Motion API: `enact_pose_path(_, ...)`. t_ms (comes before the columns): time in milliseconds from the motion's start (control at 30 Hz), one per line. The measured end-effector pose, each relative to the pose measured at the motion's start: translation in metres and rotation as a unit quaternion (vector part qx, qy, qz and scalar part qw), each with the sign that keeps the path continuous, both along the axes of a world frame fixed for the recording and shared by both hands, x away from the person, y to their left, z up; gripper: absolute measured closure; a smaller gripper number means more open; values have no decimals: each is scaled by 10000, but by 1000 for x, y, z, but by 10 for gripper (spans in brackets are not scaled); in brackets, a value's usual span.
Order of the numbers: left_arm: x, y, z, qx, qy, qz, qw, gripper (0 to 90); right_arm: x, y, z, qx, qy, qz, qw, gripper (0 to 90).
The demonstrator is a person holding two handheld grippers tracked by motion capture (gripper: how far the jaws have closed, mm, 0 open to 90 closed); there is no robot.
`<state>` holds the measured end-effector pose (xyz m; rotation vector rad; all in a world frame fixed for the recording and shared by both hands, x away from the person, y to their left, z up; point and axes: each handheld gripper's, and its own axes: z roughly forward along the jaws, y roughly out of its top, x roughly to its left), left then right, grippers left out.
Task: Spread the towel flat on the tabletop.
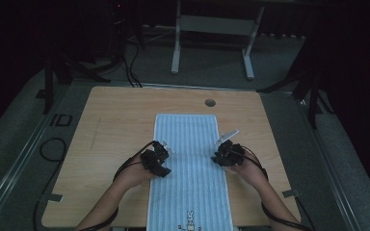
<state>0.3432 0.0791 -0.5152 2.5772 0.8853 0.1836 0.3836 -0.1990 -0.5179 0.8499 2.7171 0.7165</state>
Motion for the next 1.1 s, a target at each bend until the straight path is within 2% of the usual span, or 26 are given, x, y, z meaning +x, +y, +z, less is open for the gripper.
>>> enact_pose_path(133,6,1,-7,37,36,86,9999,487,5,1,-10,-168,92,-52,9998,680)
enact_pose_path(200,7,1,-11,82,108,45,9999,486,7,-2,-12,-78,140,-98,9998,678)
enact_pose_path(400,10,-1,-13,2,104,39,9999,471,11,-9,-12,-53,190,-137,9997,663)
enact_pose_path(867,32,-30,-13,22,94,-52,9999,458,33,-36,-11,-33,247,-503,9984,662)
enact_pose_path(1100,45,-43,-11,158,130,-120,9997,457,42,-46,-10,-100,276,-633,9976,662)
